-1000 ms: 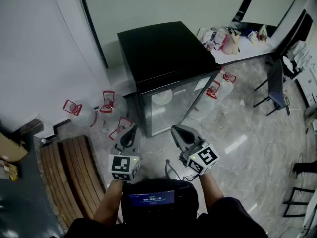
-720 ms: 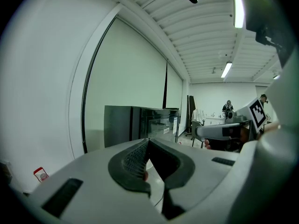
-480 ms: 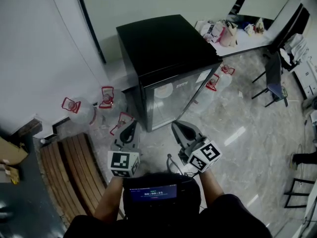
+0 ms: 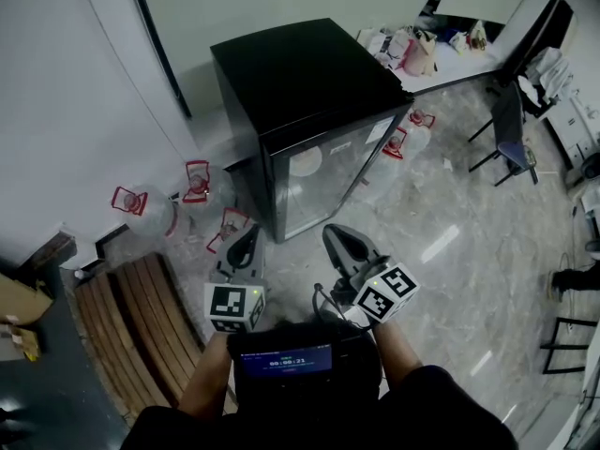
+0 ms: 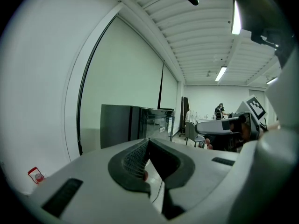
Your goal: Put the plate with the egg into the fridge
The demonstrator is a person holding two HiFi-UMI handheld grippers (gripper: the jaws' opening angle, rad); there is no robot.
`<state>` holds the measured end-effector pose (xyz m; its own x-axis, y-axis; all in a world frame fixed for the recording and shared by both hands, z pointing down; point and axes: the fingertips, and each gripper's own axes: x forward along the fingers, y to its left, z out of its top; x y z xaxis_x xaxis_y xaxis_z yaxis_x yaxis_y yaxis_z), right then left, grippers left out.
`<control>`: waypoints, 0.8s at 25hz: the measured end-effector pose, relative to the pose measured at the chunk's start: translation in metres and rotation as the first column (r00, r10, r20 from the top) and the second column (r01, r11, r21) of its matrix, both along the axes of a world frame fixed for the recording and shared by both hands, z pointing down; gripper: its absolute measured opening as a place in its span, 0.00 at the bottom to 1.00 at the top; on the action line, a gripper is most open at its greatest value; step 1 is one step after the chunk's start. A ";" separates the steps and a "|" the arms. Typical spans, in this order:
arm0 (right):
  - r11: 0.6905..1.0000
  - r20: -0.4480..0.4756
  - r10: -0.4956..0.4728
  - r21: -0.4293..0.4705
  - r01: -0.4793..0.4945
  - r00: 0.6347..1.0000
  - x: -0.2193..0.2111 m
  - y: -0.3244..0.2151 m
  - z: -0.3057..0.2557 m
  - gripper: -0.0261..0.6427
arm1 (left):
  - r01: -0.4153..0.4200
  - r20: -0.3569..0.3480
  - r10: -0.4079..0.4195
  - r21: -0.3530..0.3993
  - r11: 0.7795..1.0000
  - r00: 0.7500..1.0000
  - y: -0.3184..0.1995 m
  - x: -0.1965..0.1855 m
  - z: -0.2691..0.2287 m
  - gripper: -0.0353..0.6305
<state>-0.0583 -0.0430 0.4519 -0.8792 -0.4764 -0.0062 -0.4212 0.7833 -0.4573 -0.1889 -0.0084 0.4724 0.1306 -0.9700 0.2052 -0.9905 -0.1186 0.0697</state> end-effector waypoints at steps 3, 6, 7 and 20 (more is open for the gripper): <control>1.000 -0.006 0.023 0.002 -0.023 1.000 -0.001 0.005 -0.002 0.05 | -0.016 -0.008 0.016 0.000 1.000 1.000 0.003 -0.001 0.001 0.06; 0.999 -0.016 0.033 -0.002 -0.033 0.999 0.000 0.010 0.000 0.05 | -0.030 -0.014 0.030 -0.003 1.000 0.999 0.005 0.001 0.005 0.07; 1.000 -0.020 0.031 -0.005 -0.031 0.999 0.000 0.012 0.001 0.05 | -0.032 -0.014 0.032 -0.003 0.999 0.999 0.005 0.003 0.006 0.06; 0.999 -0.024 0.015 -0.036 -0.016 1.000 0.015 0.008 0.008 0.05 | -0.027 -0.011 0.027 0.009 1.000 1.000 -0.005 0.028 -0.005 0.07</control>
